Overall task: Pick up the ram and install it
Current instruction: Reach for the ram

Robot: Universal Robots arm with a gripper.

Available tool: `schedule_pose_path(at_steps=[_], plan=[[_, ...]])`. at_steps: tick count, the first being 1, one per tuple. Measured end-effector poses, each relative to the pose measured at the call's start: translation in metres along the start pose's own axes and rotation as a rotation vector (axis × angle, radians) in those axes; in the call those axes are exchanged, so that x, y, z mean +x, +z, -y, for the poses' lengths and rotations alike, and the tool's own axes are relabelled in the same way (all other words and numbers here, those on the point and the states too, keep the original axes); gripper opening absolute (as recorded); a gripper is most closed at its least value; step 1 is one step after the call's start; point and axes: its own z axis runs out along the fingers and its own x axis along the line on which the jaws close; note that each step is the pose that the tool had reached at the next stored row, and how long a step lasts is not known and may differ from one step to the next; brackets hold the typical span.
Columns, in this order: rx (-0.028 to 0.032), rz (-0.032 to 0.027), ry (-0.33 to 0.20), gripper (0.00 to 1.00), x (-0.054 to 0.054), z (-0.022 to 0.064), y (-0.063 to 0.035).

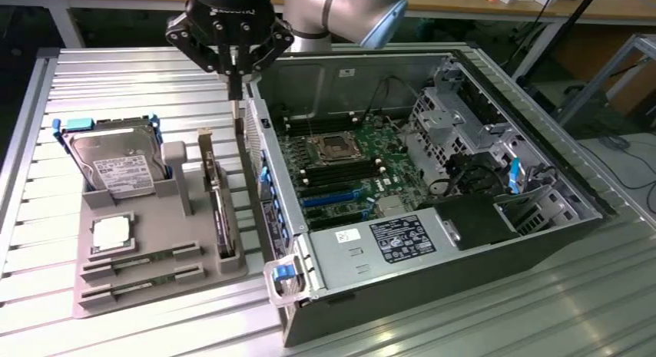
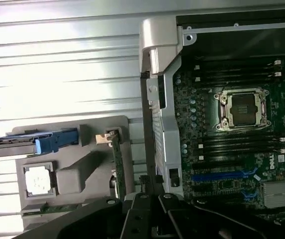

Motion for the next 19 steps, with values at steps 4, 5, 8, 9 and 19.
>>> schedule_pose_path(at_steps=[4, 5, 8, 9, 19], plan=[[0.0000, 0.0000, 0.000, 0.11, 0.031, 0.0029, -0.0008], [0.0001, 0.0000, 0.000, 0.11, 0.035, 0.0032, -0.0010], [0.0000, 0.0000, 0.000, 0.11, 0.053, 0.0049, -0.0014], [0.0001, -0.0001, 0.000, 0.11, 0.058, 0.0053, -0.0016], [0.0001, -0.0001, 0.000, 0.11, 0.101, 0.0092, -0.0028]])
